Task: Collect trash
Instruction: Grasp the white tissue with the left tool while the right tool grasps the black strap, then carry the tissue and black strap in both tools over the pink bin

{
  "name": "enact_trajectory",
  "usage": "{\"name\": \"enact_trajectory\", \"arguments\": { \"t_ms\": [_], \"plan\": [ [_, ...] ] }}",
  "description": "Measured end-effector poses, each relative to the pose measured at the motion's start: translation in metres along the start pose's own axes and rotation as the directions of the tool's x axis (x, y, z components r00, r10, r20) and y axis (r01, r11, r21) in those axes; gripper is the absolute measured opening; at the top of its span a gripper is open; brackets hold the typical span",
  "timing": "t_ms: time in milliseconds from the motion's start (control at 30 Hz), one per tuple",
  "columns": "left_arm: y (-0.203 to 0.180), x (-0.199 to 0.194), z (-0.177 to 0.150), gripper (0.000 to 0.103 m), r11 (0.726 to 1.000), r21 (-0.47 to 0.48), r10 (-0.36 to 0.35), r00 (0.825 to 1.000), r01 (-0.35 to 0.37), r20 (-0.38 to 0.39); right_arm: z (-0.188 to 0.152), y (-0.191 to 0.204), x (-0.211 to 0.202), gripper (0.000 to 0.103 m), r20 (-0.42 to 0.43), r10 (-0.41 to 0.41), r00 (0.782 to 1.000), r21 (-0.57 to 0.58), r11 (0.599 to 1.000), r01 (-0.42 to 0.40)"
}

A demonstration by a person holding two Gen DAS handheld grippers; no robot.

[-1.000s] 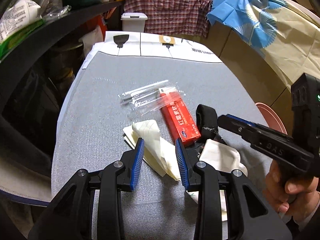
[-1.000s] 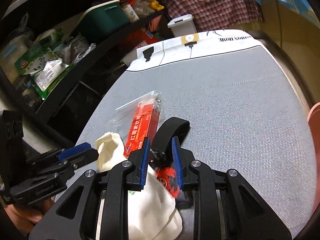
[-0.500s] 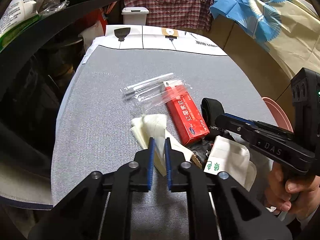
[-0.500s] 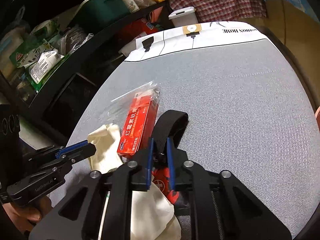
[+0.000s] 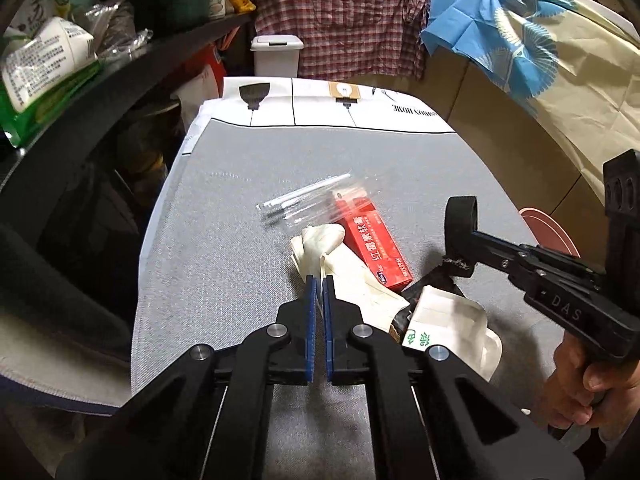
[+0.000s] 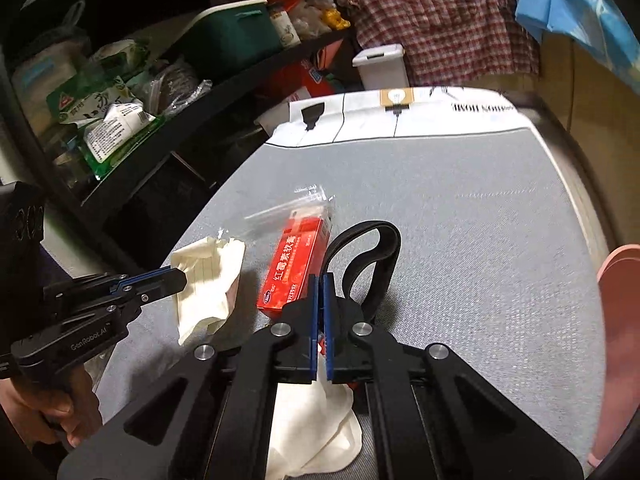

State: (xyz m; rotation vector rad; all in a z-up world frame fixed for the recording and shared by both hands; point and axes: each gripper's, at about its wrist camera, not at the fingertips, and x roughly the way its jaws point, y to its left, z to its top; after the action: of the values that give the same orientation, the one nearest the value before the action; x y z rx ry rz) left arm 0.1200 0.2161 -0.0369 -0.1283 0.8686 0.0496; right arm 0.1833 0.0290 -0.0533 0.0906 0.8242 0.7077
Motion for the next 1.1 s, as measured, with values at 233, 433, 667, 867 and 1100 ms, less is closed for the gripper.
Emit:
{"name": "enact_trajectory", "arguments": {
  "t_ms": [233, 433, 667, 867, 1100],
  "plan": [
    [-0.006, -0.017, -0.001, 0.003, 1.0, 0.007, 0.01, 0.999, -0.01, 0.042, 0.0, 0.006, -0.027, 0.003, 0.045, -0.042, 0.998, -0.042, 0.998, 0.043],
    [-0.016, -0.035, 0.001, 0.003, 1.0, 0.006, 0.008, 0.996, -0.009, 0.09, 0.002, 0.009, -0.058, 0.003, 0.075, -0.07, 0.995, -0.065, 0.995, 0.075],
    [-0.035, -0.05, 0.005, 0.003, 1.0, 0.022, -0.014, 0.992, 0.011, 0.126, 0.01, 0.004, -0.101, 0.003, 0.102, -0.099, 0.99, -0.068, 0.992, 0.106],
    [-0.054, -0.059, 0.008, 0.003, 0.999, 0.037, -0.043, 0.988, 0.038, 0.148, 0.012, -0.005, -0.134, 0.003, 0.114, -0.141, 0.983, -0.085, 0.985, 0.151],
    [-0.084, -0.067, 0.008, 0.003, 0.994, 0.077, -0.085, 0.984, 0.073, 0.159, 0.015, -0.027, -0.176, 0.003, 0.152, -0.19, 0.97, -0.077, 0.976, 0.203]
  ]
}}
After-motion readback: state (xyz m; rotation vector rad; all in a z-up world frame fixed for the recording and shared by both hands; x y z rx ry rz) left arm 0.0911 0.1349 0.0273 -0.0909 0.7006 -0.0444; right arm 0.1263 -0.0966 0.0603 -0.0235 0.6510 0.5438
